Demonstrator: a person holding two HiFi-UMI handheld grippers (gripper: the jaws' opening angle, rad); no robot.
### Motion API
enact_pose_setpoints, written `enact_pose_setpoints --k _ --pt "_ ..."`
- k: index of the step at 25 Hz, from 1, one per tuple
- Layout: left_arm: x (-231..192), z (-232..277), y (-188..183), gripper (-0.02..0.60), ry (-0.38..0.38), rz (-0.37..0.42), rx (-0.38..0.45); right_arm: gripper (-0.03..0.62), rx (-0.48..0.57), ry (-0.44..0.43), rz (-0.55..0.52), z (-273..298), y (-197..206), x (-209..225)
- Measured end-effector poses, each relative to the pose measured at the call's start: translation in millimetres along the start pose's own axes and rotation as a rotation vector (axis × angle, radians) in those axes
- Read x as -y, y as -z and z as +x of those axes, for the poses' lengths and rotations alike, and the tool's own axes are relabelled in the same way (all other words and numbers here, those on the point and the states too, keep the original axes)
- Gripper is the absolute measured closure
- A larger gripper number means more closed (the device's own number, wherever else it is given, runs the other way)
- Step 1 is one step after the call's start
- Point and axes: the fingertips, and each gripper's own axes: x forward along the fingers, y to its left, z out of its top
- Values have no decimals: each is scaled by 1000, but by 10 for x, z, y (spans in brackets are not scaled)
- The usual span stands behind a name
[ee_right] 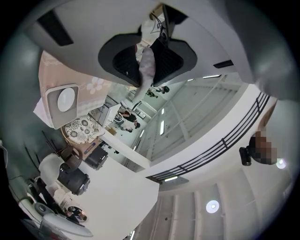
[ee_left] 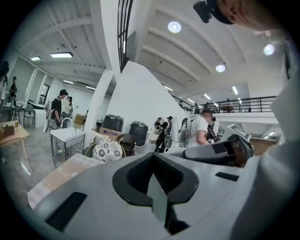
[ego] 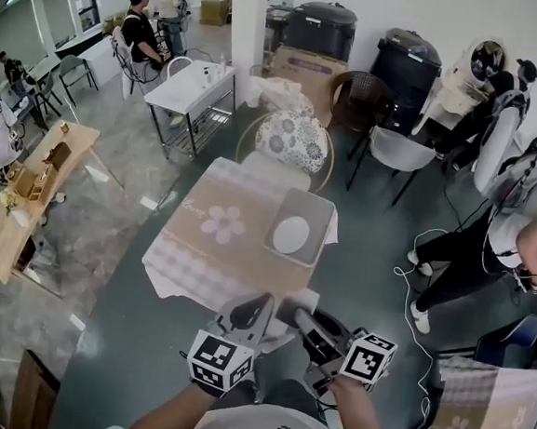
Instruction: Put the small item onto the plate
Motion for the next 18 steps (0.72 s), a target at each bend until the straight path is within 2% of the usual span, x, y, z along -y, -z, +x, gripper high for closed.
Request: enact_pose_setpoints --k 5,11,18 --pt "-203 275 -7 575 22 -7 -7 496 -13 40 -6 188 -140 288" --pt "-486 716 2 575 4 -18 -25 496 -36 47 10 501 -402 761" --pt "-896 1338 99 575 -41 -40 -56 496 -165 80 19 1015 -579 1615"
